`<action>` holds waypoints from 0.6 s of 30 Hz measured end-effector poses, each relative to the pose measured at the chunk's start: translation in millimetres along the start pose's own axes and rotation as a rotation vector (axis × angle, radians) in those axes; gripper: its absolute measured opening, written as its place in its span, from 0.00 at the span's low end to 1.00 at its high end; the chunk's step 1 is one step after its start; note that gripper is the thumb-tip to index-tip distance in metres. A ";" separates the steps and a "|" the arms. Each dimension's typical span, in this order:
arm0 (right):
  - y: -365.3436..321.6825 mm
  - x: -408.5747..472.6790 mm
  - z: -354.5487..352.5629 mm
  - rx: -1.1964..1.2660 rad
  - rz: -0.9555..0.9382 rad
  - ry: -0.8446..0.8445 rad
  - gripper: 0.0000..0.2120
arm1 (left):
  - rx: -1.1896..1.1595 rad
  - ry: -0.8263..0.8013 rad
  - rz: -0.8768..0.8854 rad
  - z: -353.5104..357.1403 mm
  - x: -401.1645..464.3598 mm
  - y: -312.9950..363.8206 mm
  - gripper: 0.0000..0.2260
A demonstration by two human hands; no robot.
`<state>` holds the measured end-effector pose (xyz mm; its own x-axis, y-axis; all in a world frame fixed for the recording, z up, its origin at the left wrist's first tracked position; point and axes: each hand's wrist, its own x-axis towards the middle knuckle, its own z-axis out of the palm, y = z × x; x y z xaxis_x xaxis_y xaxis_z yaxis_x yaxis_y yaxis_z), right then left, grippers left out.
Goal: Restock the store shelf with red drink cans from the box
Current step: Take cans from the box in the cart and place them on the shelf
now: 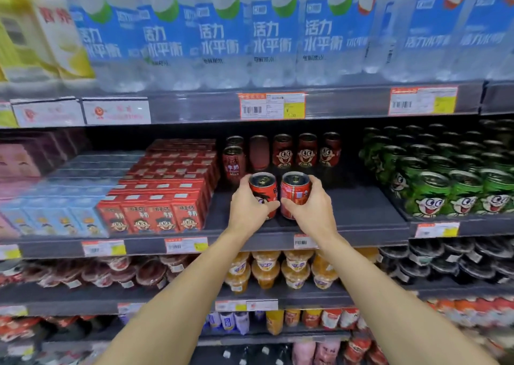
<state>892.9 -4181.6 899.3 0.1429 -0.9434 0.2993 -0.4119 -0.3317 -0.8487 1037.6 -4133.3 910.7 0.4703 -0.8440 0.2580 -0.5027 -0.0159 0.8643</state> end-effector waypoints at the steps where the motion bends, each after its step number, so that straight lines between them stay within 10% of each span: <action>1: 1.5 0.6 1.0 0.003 0.002 0.011 0.36 | -0.003 -0.009 0.007 2.2 1.7 -2.7 0.35; 18: 14.5 -7.5 1.4 -0.021 -0.070 -0.013 0.40 | 0.052 0.028 -0.036 17.1 -11.9 -13.7 0.32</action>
<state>887.2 -4179.4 884.2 0.1836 -0.9180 0.3514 -0.4194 -0.3965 -0.8167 1026.4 -4132.2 888.4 0.5086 -0.8269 0.2399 -0.5216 -0.0742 0.8500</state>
